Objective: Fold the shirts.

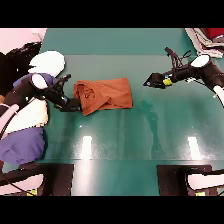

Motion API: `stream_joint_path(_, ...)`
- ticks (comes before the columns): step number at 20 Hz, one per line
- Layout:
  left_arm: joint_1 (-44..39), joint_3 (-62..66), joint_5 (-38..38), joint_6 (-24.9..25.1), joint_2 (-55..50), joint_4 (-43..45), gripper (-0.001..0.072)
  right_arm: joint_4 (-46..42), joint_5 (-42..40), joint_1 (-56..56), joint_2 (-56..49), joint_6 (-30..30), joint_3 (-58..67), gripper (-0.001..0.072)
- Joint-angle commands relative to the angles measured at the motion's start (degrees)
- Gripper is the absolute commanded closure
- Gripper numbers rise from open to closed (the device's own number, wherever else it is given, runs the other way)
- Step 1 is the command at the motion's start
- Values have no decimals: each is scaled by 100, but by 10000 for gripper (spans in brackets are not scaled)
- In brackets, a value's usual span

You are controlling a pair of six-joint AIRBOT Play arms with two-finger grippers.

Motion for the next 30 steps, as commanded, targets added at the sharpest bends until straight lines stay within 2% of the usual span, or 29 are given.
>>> stream_joint_path(1,-168,-772,1027,337,105,-678,227,0,-33,118,17,7,-37,191)
stream_joint_path(6,-361,-791,1521,433,81,-841,239,2,-13,146,17,11,-37,191)
stream_joint_path(7,-361,-789,1493,428,83,-844,294,4,13,146,17,11,-37,192)
stream_joint_path(8,-361,-772,1353,435,85,-822,613,2,37,146,17,11,-37,192)
stream_joint_path(9,-358,-717,1198,442,92,-730,681,2,63,146,17,11,-37,192)
stream_joint_path(14,35,706,-179,372,136,1023,682,0,94,146,17,17,-37,192)
stream_joint_path(19,721,1110,-485,387,127,1244,681,-2,90,146,17,125,-37,192)
stream_joint_path(20,765,1102,-590,385,116,1244,651,0,87,146,15,125,-37,190)
stream_joint_path(21,763,1102,-667,376,114,1244,351,7,74,149,7,125,-37,172)
stream_joint_path(22,763,1102,-704,284,111,1222,43,46,85,153,-35,166,-37,57)
stream_joint_path(23,763,1104,-704,190,114,1156,62,210,142,151,-122,170,-37,25)
stream_joint_path(24,763,1110,-699,195,114,1102,118,472,234,149,-262,168,-37,25)
stream_joint_path(28,763,1250,-697,192,131,855,124,1167,13,424,-964,168,-37,40)
stream_joint_path(29,763,1287,-688,214,131,758,372,1270,-149,570,-1117,170,-37,41)
stream_joint_path(30,763,1325,-664,365,131,590,659,1405,-321,726,-1272,170,-35,41)
